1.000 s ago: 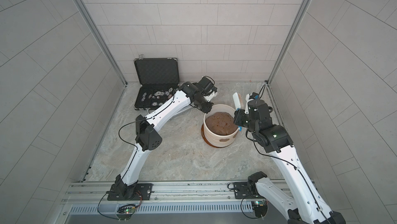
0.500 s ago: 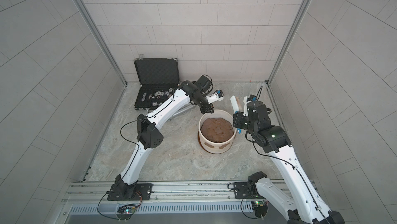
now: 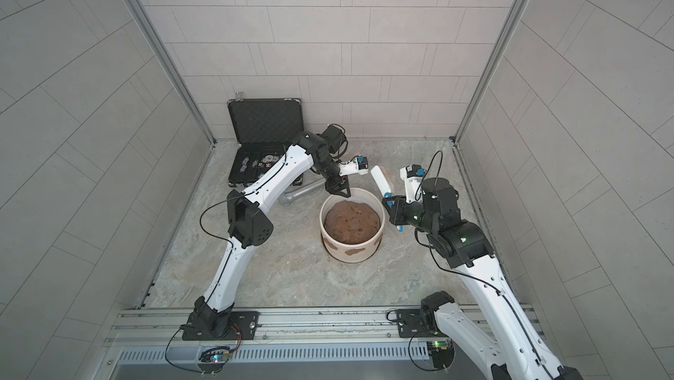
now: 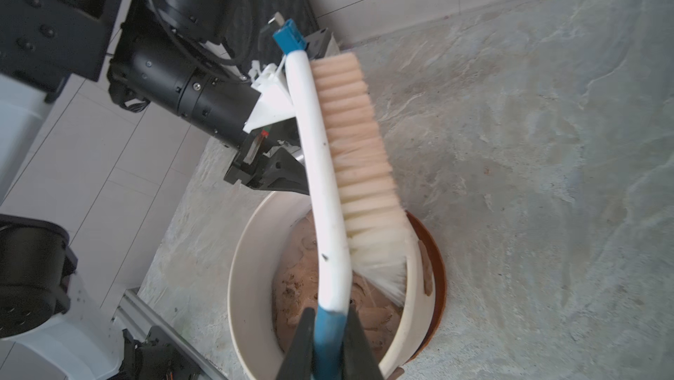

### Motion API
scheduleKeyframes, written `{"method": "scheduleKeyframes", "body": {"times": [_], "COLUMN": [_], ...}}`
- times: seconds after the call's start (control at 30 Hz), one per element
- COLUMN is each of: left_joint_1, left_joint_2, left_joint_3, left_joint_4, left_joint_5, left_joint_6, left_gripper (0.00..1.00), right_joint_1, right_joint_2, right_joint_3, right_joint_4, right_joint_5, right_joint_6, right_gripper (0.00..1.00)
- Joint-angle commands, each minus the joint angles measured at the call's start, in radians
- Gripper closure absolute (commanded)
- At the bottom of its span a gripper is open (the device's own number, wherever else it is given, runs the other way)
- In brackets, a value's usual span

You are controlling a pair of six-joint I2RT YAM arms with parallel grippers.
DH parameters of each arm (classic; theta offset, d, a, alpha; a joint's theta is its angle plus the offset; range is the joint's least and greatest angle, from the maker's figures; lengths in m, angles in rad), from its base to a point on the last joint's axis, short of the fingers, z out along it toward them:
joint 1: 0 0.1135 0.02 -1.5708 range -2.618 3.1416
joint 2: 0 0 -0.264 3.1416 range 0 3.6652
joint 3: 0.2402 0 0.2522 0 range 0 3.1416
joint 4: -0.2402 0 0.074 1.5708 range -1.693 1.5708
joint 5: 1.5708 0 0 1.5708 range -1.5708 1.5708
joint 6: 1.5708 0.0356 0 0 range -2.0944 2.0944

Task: Scrub the dried mud off the ceramic pot
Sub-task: Rotate the pot on the tray, then brush off the soil from the pot.

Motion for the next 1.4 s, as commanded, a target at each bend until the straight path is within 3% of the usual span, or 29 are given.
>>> {"method": "scheduleKeyframes", "body": {"times": [0.0, 0.2, 0.27, 0.43, 0.57, 0.67, 0.77, 0.9, 1.2, 1.37], "left_joint_1": [0.051, 0.14, 0.153, 0.145, 0.102, 0.079, 0.072, 0.066, 0.065, 0.066], "left_joint_2": [-0.022, -0.197, -0.267, -0.462, -0.571, -0.582, -0.582, -0.6, -0.623, -0.637], "left_joint_3": [0.054, -0.025, -0.123, -0.442, -0.643, -0.702, -0.742, -0.79, -0.813, -0.822], "left_joint_4": [0.001, 0.067, 0.101, 0.186, 0.25, 0.242, 0.24, 0.271, 0.282, 0.288], "left_joint_5": [0.08, 0.128, 0.103, 0.049, -0.037, -0.113, -0.188, -0.256, -0.259, -0.255], "left_joint_6": [-0.076, -0.298, -0.405, -0.735, -0.899, -0.986, -1.039, -1.055, -1.049, -1.05], "left_gripper": [0.34, 0.07, 0.01, 0.0, 0.0, 0.0, 0.0, 0.0, 0.0, 0.0], "right_joint_1": [0.007, 0.112, 0.19, 0.407, 0.577, 0.674, 0.763, 0.79, 0.83, 0.833], "right_joint_2": [-0.016, -0.077, -0.116, -0.169, -0.185, -0.151, -0.128, -0.088, 0.119, 0.162], "right_joint_3": [-0.027, -0.084, -0.117, -0.252, -0.337, -0.366, -0.407, -0.417, -0.325, -0.366], "right_joint_4": [0.067, 0.101, 0.097, 0.142, 0.205, 0.224, 0.251, 0.256, 0.11, 0.154], "right_joint_5": [-0.15, -0.262, -0.207, -0.013, 0.144, 0.217, 0.358, 0.444, 0.697, 0.619], "right_joint_6": [-0.102, -0.241, -0.257, -0.154, -0.122, -0.129, -0.108, -0.058, 0.132, 0.184], "right_gripper": [1.0, 1.0, 1.0, 1.0, 1.0, 1.0, 1.0, 1.0, 1.0, 1.0]}}
